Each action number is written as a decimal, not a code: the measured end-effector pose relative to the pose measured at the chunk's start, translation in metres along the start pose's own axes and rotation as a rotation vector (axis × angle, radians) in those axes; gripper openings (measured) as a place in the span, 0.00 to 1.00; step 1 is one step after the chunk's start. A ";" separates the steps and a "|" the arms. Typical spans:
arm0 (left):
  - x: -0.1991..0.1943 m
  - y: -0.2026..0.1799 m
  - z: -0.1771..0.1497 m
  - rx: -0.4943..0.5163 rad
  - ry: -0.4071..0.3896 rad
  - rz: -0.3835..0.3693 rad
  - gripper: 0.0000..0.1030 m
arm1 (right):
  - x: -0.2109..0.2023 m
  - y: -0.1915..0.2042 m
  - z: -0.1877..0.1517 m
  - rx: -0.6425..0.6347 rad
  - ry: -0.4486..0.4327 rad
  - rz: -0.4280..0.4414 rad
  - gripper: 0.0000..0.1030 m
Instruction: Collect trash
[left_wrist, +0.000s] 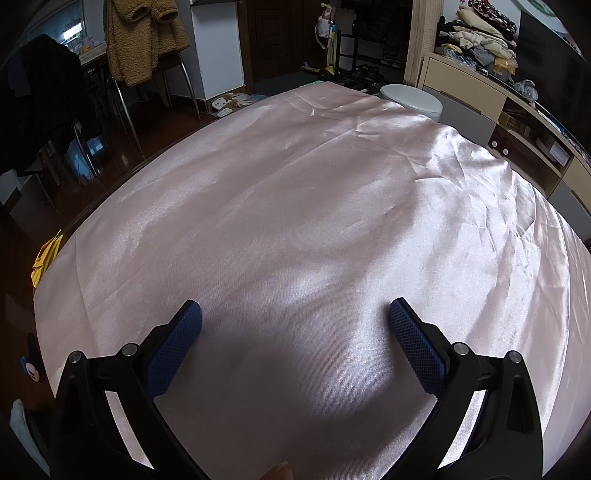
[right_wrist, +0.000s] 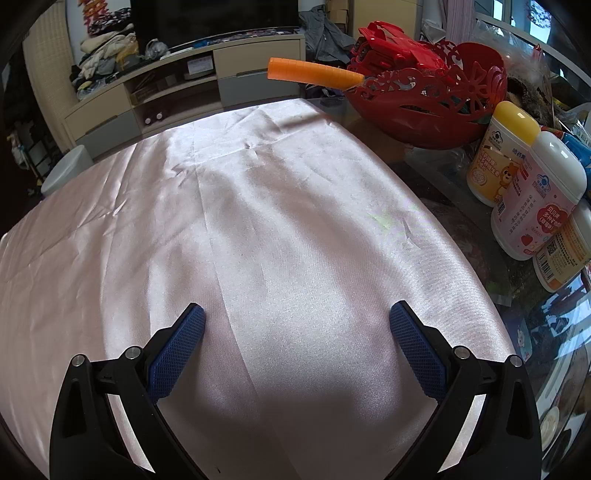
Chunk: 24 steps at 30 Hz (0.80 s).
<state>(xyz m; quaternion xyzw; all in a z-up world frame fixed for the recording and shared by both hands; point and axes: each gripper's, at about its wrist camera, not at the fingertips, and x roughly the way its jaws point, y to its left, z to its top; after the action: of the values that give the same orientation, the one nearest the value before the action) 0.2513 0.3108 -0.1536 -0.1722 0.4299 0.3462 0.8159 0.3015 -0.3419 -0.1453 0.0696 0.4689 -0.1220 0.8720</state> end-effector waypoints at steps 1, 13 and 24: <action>0.000 0.000 0.000 -0.001 0.000 0.001 0.93 | 0.000 0.000 0.000 0.000 0.000 0.000 0.98; 0.002 -0.002 0.002 0.003 0.000 0.001 0.93 | 0.000 0.000 0.000 0.000 0.000 0.000 0.98; 0.002 -0.002 0.002 0.000 0.000 0.003 0.93 | 0.000 0.000 0.000 0.000 0.000 0.000 0.98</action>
<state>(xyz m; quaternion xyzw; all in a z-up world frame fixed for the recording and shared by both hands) 0.2547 0.3113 -0.1542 -0.1716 0.4302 0.3474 0.8154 0.3015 -0.3421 -0.1453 0.0696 0.4689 -0.1219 0.8720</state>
